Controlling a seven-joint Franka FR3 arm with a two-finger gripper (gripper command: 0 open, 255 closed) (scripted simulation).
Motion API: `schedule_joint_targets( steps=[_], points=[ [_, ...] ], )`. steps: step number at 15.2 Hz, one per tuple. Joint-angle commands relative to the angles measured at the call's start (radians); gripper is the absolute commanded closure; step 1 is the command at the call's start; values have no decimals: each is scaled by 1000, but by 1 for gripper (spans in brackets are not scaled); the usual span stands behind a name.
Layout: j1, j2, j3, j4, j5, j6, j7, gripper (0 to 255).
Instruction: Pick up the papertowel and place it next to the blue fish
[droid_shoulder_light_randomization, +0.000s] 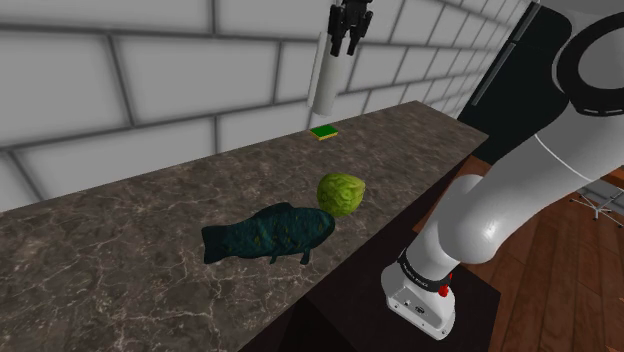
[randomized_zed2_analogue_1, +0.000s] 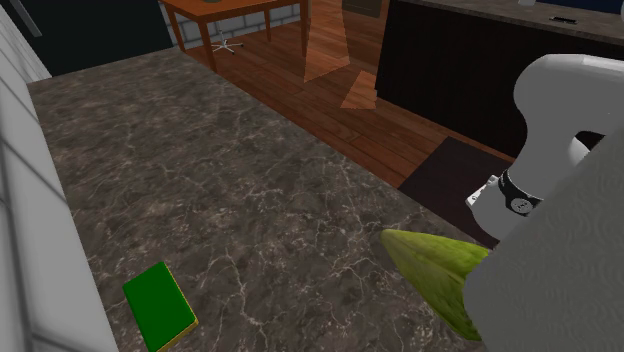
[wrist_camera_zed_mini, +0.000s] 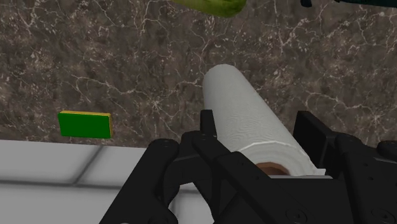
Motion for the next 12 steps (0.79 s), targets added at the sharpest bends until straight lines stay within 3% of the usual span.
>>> schedule_joint_targets(
  steps=[1,10,12],
  points=[
    [19,-19,36,-24,7,3,57,255],
    [98,-22,184,-29,49,-2,286,255],
    [98,-34,185,-69,49,27,286,255]
  ],
)
